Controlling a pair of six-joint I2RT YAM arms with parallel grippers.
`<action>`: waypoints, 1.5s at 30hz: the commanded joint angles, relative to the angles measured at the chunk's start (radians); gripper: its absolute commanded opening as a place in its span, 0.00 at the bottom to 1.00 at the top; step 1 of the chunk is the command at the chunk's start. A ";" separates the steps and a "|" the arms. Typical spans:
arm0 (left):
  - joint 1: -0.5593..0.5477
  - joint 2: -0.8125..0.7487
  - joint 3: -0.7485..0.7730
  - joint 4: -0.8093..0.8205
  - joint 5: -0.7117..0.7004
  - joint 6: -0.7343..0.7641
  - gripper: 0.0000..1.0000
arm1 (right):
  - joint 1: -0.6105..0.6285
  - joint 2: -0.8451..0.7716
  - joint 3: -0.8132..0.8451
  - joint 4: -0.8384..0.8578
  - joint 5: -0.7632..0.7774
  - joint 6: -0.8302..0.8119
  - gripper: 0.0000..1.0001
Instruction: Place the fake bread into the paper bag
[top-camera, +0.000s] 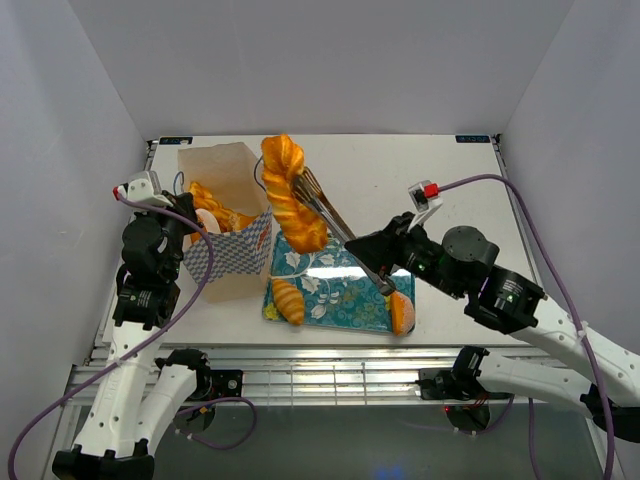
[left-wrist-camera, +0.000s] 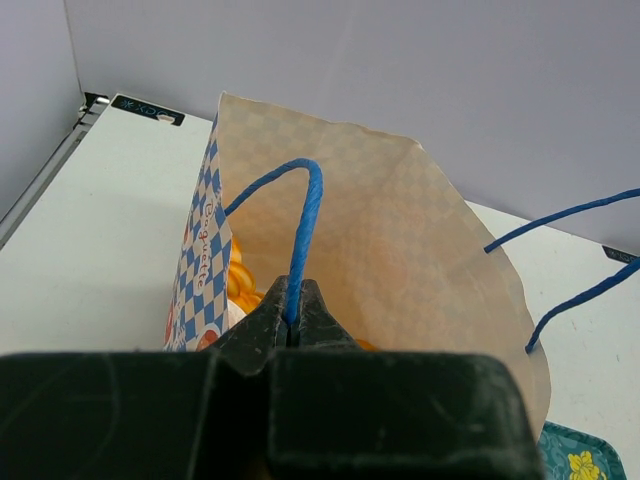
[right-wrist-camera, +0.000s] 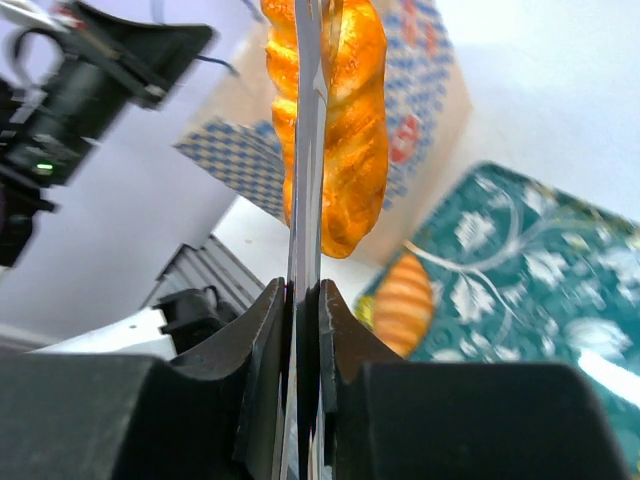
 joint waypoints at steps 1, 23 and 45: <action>-0.007 -0.020 -0.006 -0.001 -0.009 0.007 0.00 | 0.003 0.067 0.136 0.171 -0.184 -0.102 0.08; -0.008 -0.037 -0.012 0.002 -0.042 0.015 0.00 | 0.016 0.574 0.437 0.544 -0.050 -0.183 0.09; -0.007 -0.038 -0.012 0.002 -0.040 0.012 0.00 | 0.019 0.608 0.229 0.550 -0.171 -0.065 0.38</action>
